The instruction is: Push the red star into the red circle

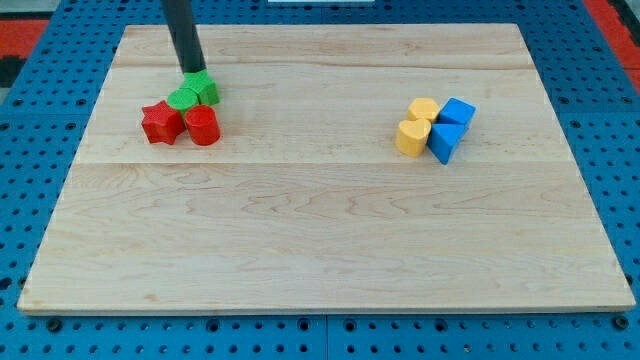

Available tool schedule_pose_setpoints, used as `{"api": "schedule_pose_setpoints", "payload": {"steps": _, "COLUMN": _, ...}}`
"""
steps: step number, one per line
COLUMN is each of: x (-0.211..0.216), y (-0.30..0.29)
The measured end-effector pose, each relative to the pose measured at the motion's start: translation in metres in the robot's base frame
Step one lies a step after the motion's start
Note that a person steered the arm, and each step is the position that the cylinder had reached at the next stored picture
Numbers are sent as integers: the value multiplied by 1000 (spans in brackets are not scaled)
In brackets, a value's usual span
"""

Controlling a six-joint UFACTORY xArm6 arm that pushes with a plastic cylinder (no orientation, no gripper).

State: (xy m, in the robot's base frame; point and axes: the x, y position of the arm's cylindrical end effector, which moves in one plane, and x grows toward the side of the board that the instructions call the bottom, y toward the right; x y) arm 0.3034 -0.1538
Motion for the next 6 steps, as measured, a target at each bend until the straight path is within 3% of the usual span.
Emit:
{"api": "schedule_pose_setpoints", "payload": {"steps": 1, "x": 30, "y": 10}}
{"api": "schedule_pose_setpoints", "payload": {"steps": 3, "x": 33, "y": 29}}
{"api": "schedule_pose_setpoints", "payload": {"steps": 4, "x": -5, "y": -65}}
{"api": "schedule_pose_setpoints", "payload": {"steps": 5, "x": 14, "y": -141}}
{"api": "schedule_pose_setpoints", "payload": {"steps": 6, "x": 32, "y": -151}}
